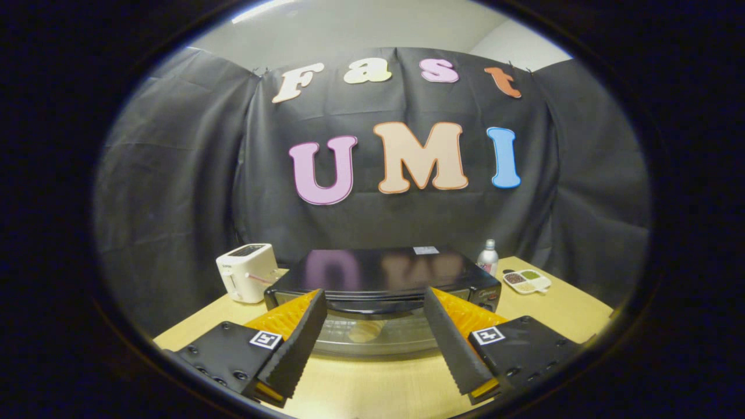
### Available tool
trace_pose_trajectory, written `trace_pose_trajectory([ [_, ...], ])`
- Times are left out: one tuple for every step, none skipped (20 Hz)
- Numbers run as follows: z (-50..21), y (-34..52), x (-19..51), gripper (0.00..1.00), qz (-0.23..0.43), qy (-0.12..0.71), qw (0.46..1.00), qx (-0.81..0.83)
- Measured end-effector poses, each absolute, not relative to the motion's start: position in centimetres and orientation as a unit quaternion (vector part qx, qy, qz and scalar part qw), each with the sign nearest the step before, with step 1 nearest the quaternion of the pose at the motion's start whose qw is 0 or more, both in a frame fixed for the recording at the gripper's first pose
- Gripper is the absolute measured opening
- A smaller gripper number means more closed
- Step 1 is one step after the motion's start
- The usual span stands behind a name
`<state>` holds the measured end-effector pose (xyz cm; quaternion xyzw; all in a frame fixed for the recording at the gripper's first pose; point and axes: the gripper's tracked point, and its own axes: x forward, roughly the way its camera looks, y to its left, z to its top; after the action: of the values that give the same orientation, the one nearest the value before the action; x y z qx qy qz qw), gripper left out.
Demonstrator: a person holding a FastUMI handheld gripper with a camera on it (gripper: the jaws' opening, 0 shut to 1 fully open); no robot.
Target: Open the toaster oven, put the food inside, and close the toaster oven door.
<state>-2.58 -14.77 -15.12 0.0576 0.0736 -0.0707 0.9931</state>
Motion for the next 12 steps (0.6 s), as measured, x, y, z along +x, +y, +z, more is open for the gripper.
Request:
trace_pose_trajectory([
  [-14.3,-14.7,-2.9,1.00,-0.074,0.073,0.993,0.053],
  [-13.8,-14.6,-3.2,1.00,-0.077,0.074,0.993,0.049],
  [-13.2,-14.5,-3.5,1.00,-0.080,0.075,0.993,0.046],
  [-12.7,-14.2,-3.8,1.00,-0.082,0.077,0.993,0.044],
  [-12.1,-14.1,-3.9,1.00,-0.087,0.079,0.992,0.043],
  [-11.6,-13.8,-4.2,1.00,-0.088,0.080,0.992,0.043],
  [-10.9,-13.4,-4.3,1.00,-0.086,0.079,0.992,0.045],
  [-10.2,-13.0,-4.5,1.00,-0.085,0.076,0.992,0.047],
  [-9.3,-12.5,-4.7,1.00,-0.081,0.071,0.993,0.048],
  [-8.6,-12.2,-4.8,1.00,-0.079,0.067,0.993,0.050],
  [-8.0,-11.9,-5.0,1.00,-0.078,0.064,0.993,0.054],
  [-7.6,-11.5,-5.0,1.00,-0.074,0.059,0.994,0.057],
])
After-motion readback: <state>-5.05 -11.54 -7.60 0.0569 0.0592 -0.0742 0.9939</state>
